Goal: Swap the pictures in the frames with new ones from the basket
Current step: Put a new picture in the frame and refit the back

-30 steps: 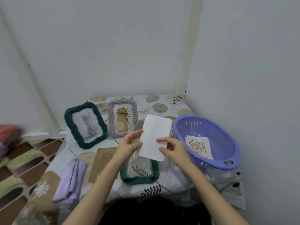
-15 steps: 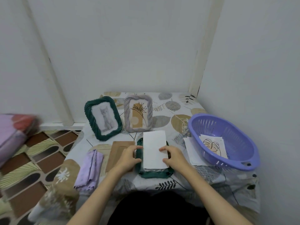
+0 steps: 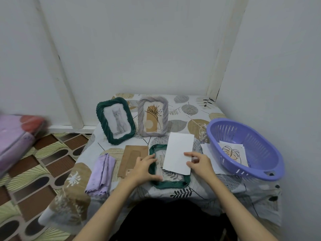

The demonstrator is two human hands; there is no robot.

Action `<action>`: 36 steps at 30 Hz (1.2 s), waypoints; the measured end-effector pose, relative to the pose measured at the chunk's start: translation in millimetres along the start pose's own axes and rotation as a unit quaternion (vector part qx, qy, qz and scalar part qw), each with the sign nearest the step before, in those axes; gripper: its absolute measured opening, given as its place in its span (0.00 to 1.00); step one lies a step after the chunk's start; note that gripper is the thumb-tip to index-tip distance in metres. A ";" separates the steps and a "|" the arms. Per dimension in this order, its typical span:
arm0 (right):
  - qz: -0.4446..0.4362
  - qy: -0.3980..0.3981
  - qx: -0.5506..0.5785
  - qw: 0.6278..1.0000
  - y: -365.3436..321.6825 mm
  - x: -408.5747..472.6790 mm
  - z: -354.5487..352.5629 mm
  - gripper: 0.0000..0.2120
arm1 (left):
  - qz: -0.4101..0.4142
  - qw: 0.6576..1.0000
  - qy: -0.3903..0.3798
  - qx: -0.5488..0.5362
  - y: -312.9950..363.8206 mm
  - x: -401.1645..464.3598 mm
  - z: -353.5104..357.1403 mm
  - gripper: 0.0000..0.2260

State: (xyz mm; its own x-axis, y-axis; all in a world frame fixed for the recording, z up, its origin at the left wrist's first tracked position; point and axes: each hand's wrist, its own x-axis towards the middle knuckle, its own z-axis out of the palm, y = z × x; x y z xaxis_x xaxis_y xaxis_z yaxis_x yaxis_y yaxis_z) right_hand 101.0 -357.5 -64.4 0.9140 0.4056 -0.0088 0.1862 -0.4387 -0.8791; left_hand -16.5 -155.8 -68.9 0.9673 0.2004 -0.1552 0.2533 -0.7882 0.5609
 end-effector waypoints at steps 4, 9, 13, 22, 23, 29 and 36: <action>0.010 0.016 0.024 1.000 0.9 2.1 -10.7 0.16 | 0.010 0.998 0.002 0.070 -3.8 8.7 3.6 0.41; 0.007 0.014 0.026 1.000 1.6 1.6 -13.9 0.17 | 0.009 0.998 -0.012 0.065 -5.2 9.2 3.5 0.50; 0.003 -0.041 0.070 0.997 -4.2 -1.7 -6.8 0.17 | 0.012 0.995 0.085 -0.059 -0.9 6.9 2.5 0.31; -0.029 -0.123 -0.024 0.992 -1.5 0.4 13.2 0.19 | 0.033 0.992 0.090 -0.083 -2.0 11.0 -7.5 0.26; -0.052 -0.136 -0.062 0.987 -0.9 1.2 14.0 0.20 | 0.030 0.995 0.089 -0.039 -0.4 10.4 -8.4 0.26; -0.124 -0.164 -0.296 0.933 -4.5 5.5 11.9 0.20 | 0.025 0.996 0.009 0.085 -2.9 7.9 -6.2 0.31; -0.123 -0.163 -0.388 0.899 -7.5 5.0 3.5 0.23 | 0.028 0.998 0.023 0.060 -8.1 6.9 -5.9 0.15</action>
State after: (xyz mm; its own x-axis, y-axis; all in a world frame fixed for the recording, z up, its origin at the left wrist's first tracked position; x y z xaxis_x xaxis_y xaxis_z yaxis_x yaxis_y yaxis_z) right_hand 103.0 -349.3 -59.5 0.6806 0.7244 -0.1095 0.6789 -0.6798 -0.2772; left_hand -11.8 -144.5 -69.7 0.9799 0.1794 -0.0869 0.1992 -0.8626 0.4651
